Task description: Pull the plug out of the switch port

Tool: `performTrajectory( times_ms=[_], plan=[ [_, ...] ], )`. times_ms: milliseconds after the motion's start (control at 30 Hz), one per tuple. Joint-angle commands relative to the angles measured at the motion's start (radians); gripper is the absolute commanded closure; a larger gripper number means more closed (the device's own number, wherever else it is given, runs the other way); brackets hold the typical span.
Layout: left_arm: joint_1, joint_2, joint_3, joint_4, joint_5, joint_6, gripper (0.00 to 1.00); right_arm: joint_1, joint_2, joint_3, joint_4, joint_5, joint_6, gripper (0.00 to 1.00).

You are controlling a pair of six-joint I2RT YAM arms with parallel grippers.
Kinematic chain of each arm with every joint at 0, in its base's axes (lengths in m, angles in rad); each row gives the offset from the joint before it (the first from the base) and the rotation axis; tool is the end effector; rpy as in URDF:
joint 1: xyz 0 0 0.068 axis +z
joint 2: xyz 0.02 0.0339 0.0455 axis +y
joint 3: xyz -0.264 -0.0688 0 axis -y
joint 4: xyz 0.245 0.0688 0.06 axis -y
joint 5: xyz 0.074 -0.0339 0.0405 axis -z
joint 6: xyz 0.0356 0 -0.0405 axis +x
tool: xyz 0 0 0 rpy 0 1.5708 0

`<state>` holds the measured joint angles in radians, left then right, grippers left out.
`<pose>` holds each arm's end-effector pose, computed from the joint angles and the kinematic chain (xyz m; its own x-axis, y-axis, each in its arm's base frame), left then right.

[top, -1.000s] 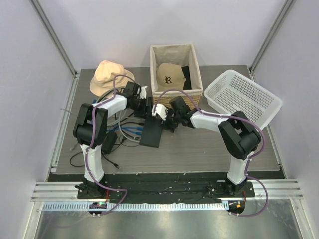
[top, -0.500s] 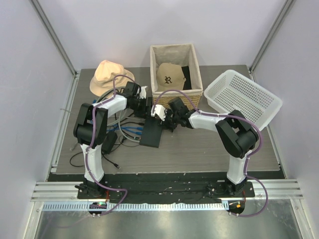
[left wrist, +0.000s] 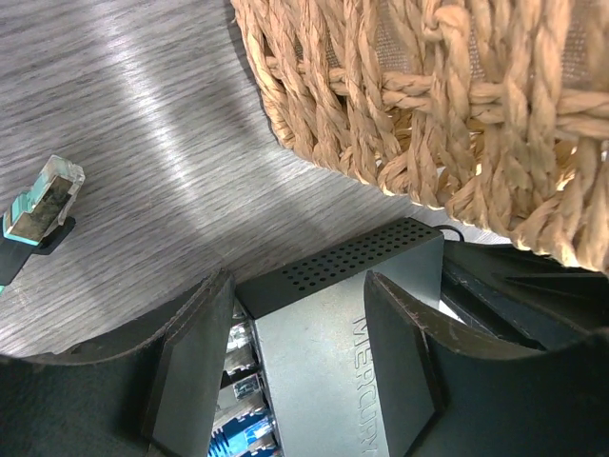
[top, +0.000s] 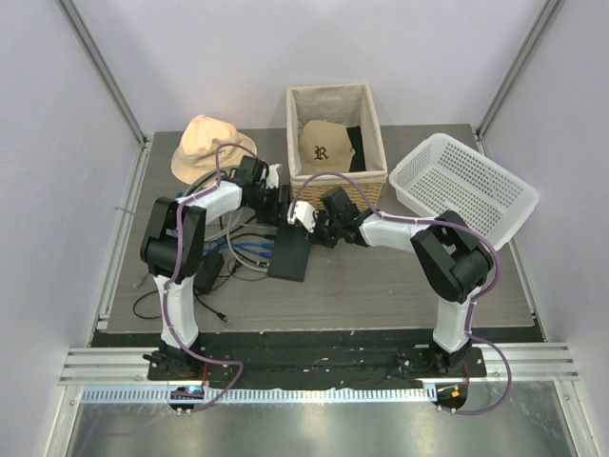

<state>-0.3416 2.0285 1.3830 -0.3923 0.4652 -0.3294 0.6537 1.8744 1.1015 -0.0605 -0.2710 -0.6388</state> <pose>0.3925 -0.1565 0.1597 -0.9342 0.0253 -0.3558 0.2240 0.8179 -0.5300 0.3030 0.2441 0.1572 -0.0372 -0.7522 -0.6579 -0.9355 0.2578 -0.2418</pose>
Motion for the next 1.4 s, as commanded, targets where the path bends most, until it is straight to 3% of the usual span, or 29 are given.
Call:
performTrajectory(
  times_ms=[0, 200, 300, 333, 367, 433, 833, 1033, 1200, 1333, 1367],
  plan=[
    [-0.002, 0.001, -0.015, -0.026, 0.009, 0.023, 0.38, 0.003, -0.006, 0.003, 0.044, -0.008, 0.013, 0.91],
    [0.006, -0.269, -0.143, 0.069, 0.104, 0.015, 0.39, 0.003, -0.015, -0.008, 0.025, -0.014, 0.028, 0.94],
    [0.004, -0.315, -0.183, 0.058, 0.144, -0.003, 0.60, 0.003, -0.020, -0.023, 0.033, -0.017, 0.040, 0.94],
    [0.004, -0.315, -0.191, 0.053, 0.145, -0.011, 0.79, 0.001, -0.020, -0.028, 0.037, -0.014, 0.060, 0.95],
    [0.004, -0.304, -0.209, 0.052, 0.150, -0.023, 0.89, 0.001, -0.020, -0.035, 0.039, -0.011, 0.068, 0.95],
    [0.004, -0.283, -0.225, 0.050, 0.179, -0.033, 1.00, 0.001, -0.021, -0.041, 0.042, -0.013, 0.085, 0.95],
    [0.001, -0.134, -0.252, 0.026, 0.047, -0.003, 1.00, 0.001, -0.006, -0.022, 0.050, -0.033, 0.122, 0.96],
    [0.001, -0.068, -0.254, 0.018, -0.022, 0.024, 1.00, -0.009, 0.046, 0.098, -0.122, -0.126, 0.160, 0.96],
    [0.000, -0.067, -0.249, 0.021, -0.026, 0.026, 1.00, 0.029, -0.024, -0.055, 0.178, 0.215, 0.148, 0.98],
    [0.000, -0.073, -0.251, 0.026, -0.037, 0.038, 1.00, 0.024, -0.017, -0.057, 0.179, 0.205, 0.107, 0.99],
    [-0.002, -0.073, -0.249, 0.024, -0.048, 0.043, 1.00, 0.002, -0.008, -0.033, 0.068, 0.131, 0.106, 0.99]
  ],
)
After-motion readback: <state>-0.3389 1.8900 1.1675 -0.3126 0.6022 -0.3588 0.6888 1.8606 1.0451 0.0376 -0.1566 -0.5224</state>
